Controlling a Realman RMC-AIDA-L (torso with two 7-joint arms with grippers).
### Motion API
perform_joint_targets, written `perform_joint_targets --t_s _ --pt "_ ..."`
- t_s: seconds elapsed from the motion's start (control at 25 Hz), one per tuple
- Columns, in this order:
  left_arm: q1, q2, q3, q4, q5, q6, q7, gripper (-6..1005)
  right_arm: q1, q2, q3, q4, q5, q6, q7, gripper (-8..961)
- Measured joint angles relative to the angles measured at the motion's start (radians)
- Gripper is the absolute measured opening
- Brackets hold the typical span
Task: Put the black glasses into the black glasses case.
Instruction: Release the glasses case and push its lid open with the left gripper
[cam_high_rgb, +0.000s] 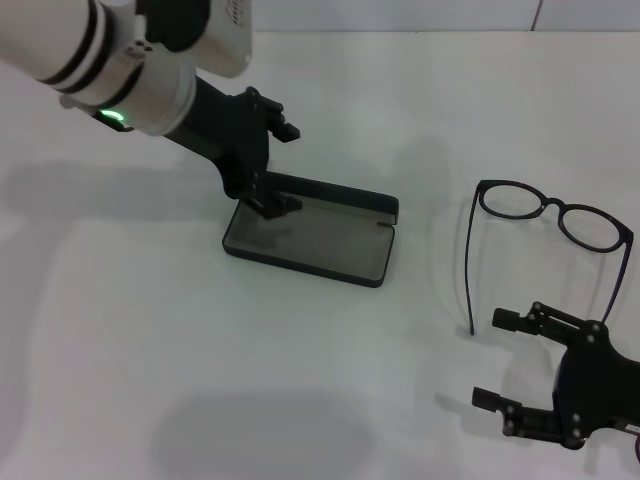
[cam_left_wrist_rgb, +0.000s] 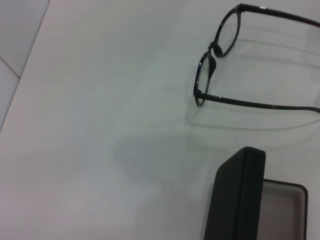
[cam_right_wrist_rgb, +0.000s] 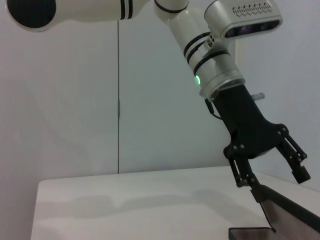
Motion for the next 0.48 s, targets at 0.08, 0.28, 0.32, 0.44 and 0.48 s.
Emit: perform_joint_targets --t_s 0.08,0.28,0.32,0.44,0.48 --pt "0.001 -0.006 0.008 -0.007 0.004 -0.009 0.008 840 0.002 0.001 0.000 0.000 0.000 0.000 0.000 800" --pt "0.002 -0.023 0.017 -0.049 0.018 -0.042 0.034 837 0.008 0.001 -0.001 0.006 0.000 -0.003 0.000 800" --pt "0.002 -0.024 0.018 -0.058 0.019 -0.048 0.037 836 0.010 0.001 -0.001 0.009 0.000 -0.003 0.000 800" --pt "0.002 -0.025 0.020 -0.087 0.021 -0.068 0.043 834 0.011 0.001 -0.001 0.013 0.000 -0.001 0.001 800" --pt "0.003 -0.025 0.020 -0.090 0.021 -0.073 0.044 834 0.012 0.001 -0.001 0.013 0.000 0.000 0.001 800"
